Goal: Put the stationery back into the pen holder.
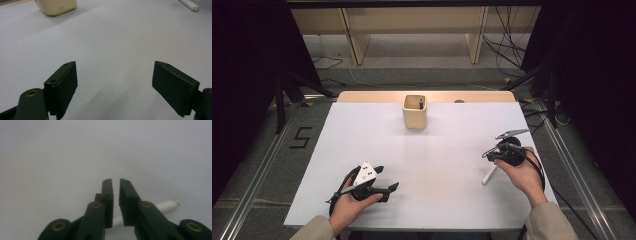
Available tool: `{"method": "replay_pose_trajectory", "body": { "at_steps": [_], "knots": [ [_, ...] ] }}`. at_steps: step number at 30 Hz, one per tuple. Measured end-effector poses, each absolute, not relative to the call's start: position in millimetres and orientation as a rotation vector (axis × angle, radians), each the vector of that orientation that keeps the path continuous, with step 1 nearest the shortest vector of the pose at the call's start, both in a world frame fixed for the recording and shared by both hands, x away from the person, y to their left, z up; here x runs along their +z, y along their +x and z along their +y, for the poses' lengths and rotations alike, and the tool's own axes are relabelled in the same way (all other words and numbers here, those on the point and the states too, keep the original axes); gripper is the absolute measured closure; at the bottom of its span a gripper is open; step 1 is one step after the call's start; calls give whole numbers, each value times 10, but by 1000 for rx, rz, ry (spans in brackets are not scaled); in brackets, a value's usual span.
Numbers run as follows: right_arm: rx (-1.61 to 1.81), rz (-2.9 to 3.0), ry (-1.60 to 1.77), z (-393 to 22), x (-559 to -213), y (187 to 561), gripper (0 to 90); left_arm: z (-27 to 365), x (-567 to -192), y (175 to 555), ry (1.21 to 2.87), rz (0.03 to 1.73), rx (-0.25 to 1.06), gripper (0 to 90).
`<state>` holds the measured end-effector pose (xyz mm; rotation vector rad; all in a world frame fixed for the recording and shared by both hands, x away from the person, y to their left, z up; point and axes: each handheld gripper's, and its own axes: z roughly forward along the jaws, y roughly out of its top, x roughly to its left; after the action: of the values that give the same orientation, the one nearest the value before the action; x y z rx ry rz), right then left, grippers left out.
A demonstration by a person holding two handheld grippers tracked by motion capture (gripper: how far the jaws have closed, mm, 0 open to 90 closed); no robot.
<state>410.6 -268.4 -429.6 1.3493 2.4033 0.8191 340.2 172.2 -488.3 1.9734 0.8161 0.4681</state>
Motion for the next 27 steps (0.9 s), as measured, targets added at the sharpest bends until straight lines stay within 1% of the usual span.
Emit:
{"method": "replay_pose_trajectory", "body": {
  "at_steps": [1,9,16,27],
  "knots": [
    [817,2425,1342,-2687,-4297,4079,900,1723,-4882,3402,1972,815,469,200],
    [714,2590,1293,-2684,-4375,3825,900,1724,-4883,3404,1971,818,469,202],
    [646,2683,1318,-2721,-4482,3694,900,1716,-4884,3401,1971,819,467,205],
    [558,2800,1417,-2640,-4572,3730,900,1716,-4883,3407,1970,818,468,205]
  ]
}}
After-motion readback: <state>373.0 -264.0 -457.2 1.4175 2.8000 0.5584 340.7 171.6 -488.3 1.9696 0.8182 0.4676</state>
